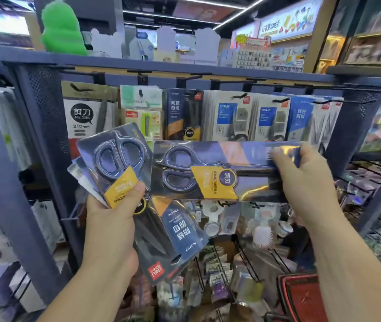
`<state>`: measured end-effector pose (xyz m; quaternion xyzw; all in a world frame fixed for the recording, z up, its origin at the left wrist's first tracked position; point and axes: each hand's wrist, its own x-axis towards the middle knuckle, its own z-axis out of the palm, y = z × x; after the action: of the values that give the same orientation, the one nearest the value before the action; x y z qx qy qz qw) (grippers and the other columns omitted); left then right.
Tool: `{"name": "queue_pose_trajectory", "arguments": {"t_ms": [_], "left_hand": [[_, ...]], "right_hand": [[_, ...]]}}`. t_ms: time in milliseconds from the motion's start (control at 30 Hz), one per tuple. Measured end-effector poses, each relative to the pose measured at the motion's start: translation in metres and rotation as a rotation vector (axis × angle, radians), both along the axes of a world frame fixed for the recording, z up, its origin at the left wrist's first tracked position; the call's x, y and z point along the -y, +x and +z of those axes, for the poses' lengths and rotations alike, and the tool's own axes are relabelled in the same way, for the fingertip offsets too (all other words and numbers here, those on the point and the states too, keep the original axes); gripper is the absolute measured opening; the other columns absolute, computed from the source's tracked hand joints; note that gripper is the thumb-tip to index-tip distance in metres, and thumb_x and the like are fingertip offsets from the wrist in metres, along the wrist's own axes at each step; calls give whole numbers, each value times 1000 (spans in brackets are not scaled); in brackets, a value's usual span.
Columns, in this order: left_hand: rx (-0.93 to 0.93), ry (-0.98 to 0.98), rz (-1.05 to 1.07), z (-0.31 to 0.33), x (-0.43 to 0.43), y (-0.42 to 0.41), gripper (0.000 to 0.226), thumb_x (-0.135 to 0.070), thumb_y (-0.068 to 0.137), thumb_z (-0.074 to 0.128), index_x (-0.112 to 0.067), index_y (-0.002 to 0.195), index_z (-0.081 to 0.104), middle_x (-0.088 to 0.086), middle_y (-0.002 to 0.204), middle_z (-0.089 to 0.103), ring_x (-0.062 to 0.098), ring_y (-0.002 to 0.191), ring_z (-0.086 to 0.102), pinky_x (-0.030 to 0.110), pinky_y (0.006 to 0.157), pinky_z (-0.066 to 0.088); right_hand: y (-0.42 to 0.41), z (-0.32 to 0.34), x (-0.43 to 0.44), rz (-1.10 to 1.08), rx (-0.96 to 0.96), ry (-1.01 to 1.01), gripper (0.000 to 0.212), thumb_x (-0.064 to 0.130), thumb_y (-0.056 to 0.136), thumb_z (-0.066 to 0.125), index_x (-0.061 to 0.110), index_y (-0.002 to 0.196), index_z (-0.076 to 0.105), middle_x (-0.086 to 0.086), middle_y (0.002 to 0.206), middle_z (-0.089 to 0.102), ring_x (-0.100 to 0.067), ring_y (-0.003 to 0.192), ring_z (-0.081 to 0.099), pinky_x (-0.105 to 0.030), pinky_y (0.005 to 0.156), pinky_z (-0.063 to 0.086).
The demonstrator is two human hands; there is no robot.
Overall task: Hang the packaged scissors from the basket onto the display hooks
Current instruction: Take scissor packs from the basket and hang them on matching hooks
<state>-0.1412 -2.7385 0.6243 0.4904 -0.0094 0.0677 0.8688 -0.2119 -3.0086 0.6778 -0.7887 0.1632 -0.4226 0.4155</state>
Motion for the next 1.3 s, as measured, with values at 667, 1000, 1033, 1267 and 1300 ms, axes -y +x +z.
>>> {"name": "queue_pose_trajectory", "arguments": {"t_ms": [667, 1000, 1033, 1267, 1300], "left_hand": [[59, 70, 87, 5, 6, 9, 45, -8, 93, 76, -19, 134, 62, -7, 105, 78, 11, 92, 72, 50, 102, 56], [101, 124, 225, 9, -11, 14, 46, -8, 91, 79, -19, 133, 61, 4, 119, 77, 27, 111, 73, 61, 107, 52], [104, 119, 240, 10, -13, 14, 45, -7, 91, 78, -20, 131, 61, 3, 118, 77, 25, 111, 73, 60, 107, 52], [61, 84, 224, 13, -14, 13, 32, -5, 93, 74, -30, 111, 63, -11, 93, 76, 13, 87, 71, 57, 101, 56], [64, 80, 217, 13, -14, 13, 33, -5, 94, 74, -25, 117, 64, -10, 96, 77, 13, 89, 72, 57, 101, 56]], "right_hand": [[84, 35, -23, 568, 299, 486, 13, 11, 104, 60, 15, 101, 73, -9, 97, 79, -26, 91, 75, -50, 88, 63], [136, 63, -51, 486, 174, 287, 16, 19, 105, 59, 21, 91, 67, -2, 93, 76, -17, 89, 74, -42, 82, 62], [140, 62, -51, 463, 154, 253, 16, 23, 104, 59, 22, 90, 67, -1, 95, 76, -19, 93, 74, -46, 87, 61], [165, 60, -62, 336, 119, 169, 18, 27, 108, 52, 20, 94, 59, 4, 91, 63, -9, 82, 57, -31, 71, 45], [168, 59, -61, 319, 104, 156, 17, 28, 108, 52, 18, 97, 60, 3, 94, 64, -12, 85, 58, -32, 73, 46]]}}
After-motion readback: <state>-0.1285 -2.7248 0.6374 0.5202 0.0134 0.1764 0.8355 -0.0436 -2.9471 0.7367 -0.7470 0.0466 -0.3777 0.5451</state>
